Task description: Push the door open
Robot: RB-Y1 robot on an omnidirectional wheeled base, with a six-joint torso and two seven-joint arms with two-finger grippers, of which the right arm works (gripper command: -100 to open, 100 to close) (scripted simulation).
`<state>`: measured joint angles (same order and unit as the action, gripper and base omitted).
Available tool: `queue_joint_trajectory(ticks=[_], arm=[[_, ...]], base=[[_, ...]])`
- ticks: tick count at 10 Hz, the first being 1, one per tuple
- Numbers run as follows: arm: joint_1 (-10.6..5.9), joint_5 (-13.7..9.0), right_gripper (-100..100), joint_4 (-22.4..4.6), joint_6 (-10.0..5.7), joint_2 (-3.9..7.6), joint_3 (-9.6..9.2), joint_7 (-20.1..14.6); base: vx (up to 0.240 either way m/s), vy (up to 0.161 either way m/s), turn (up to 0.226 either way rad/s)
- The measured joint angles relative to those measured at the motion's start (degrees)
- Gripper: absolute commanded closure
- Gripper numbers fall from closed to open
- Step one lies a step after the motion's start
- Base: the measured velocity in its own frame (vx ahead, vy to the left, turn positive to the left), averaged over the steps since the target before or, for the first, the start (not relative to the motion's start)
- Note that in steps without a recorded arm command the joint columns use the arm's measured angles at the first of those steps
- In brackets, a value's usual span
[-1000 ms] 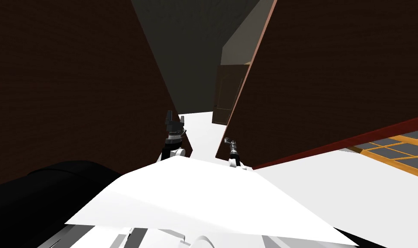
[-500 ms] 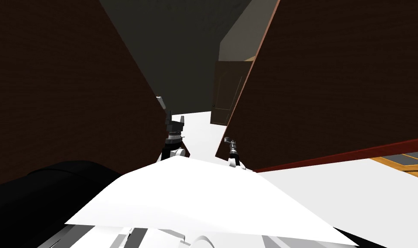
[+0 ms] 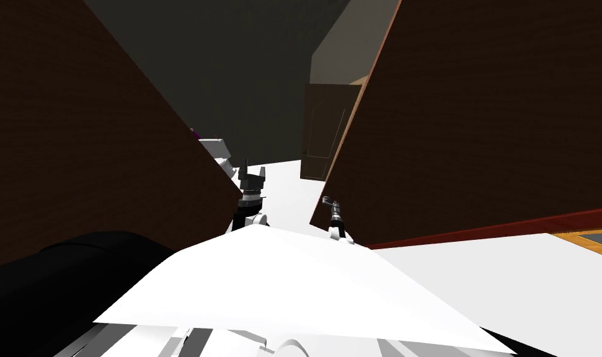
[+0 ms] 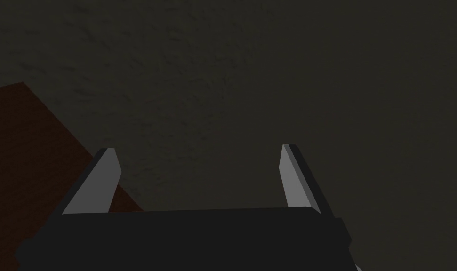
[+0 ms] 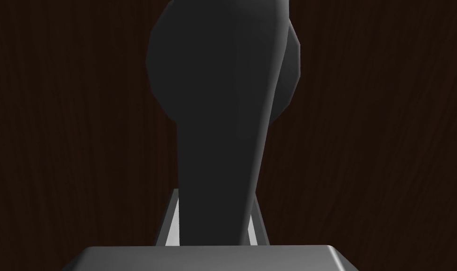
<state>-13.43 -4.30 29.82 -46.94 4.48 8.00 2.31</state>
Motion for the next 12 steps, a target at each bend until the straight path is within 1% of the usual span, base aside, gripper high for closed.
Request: queue_joint_trajectory(ticks=[1,2,3,4,5,6,7,8,9,10,11,12], arm=[[-0.17,-0.12,100,-0.59,-0.51,-0.13,0.21,0.29],[-0.55,-0.27,100,-1.68,-1.2,-0.54,0.45,0.92],[-0.69,-0.4,100,-2.01,-1.29,-0.95,0.65,1.53],[-0.27,-0.44,100,-1.41,-1.14,-1.16,0.7,1.83],[1.1,-0.41,100,1.15,-0.03,-1.61,0.68,2.19],[1.03,-0.53,100,1.65,0.49,-1.56,0.86,2.44],[-0.04,-0.7,100,0.27,-0.31,-1.34,1.14,2.52],[0.51,-0.76,100,1.24,-0.12,-1.82,1.24,2.87],[-0.56,-0.89,100,-0.85,-0.95,-1.79,1.42,3.06],[-0.93,-1.09,100,-1.85,-1.57,-2.25,1.74,3.47],[-0.41,-1.22,100,-1.13,-1.2,-2.85,1.96,4.01],[-0.22,-1.33,100,-0.88,-0.97,-3.24,2.13,4.34]], base=[[0.17,0.047,-0.196],[0.182,0.034,-0.177],[0.195,0.043,-0.25],[0.206,0.041,-0.155],[0.147,0.026,-0.037],[0.056,0.005,0.005],[0.109,0.014,-0.15],[0.103,0.043,-0.107],[0.13,0.058,-0.181],[0.169,0.07,-0.183],[0.191,0.067,-0.192],[0.198,0.097,-0.172]])
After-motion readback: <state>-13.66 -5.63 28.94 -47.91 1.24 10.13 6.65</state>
